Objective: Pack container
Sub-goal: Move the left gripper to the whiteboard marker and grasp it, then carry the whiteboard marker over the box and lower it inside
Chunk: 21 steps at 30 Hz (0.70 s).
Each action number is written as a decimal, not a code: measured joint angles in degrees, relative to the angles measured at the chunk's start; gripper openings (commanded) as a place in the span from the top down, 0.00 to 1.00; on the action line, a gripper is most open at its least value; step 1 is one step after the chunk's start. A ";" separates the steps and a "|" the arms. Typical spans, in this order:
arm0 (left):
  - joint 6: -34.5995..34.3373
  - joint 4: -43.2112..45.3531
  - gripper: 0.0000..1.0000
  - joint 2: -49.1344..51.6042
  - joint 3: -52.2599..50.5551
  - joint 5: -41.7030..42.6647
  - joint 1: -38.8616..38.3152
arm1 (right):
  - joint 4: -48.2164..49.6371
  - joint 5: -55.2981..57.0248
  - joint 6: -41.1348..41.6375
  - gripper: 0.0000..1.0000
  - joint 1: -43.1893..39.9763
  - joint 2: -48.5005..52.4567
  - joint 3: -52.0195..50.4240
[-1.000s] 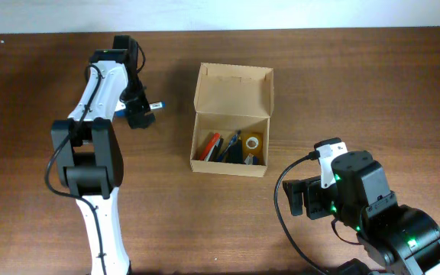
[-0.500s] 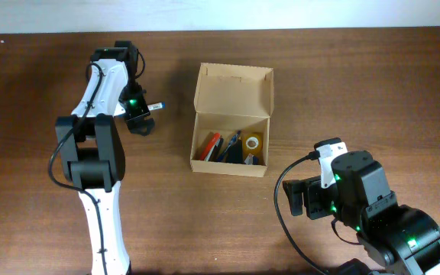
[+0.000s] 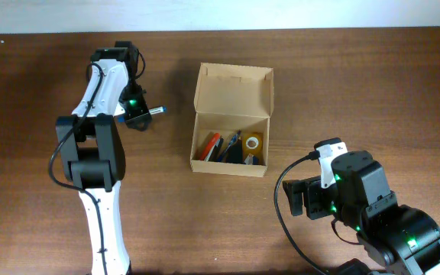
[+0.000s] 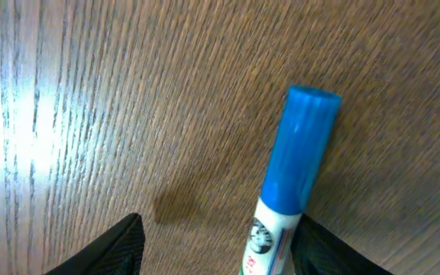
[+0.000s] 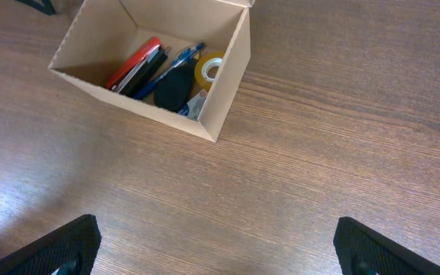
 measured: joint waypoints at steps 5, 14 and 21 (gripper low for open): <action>0.00 1.29 0.48 0.09 0.00 -2.08 -0.44 | 0.00 0.00 0.00 0.01 0.00 0.00 0.00; 0.07 1.70 0.76 0.20 0.00 -2.91 -0.70 | 0.00 0.00 -0.02 0.01 0.00 0.00 0.00; 0.02 1.68 0.94 0.28 0.04 -3.10 -0.79 | 0.00 0.00 0.00 0.01 0.00 0.00 0.00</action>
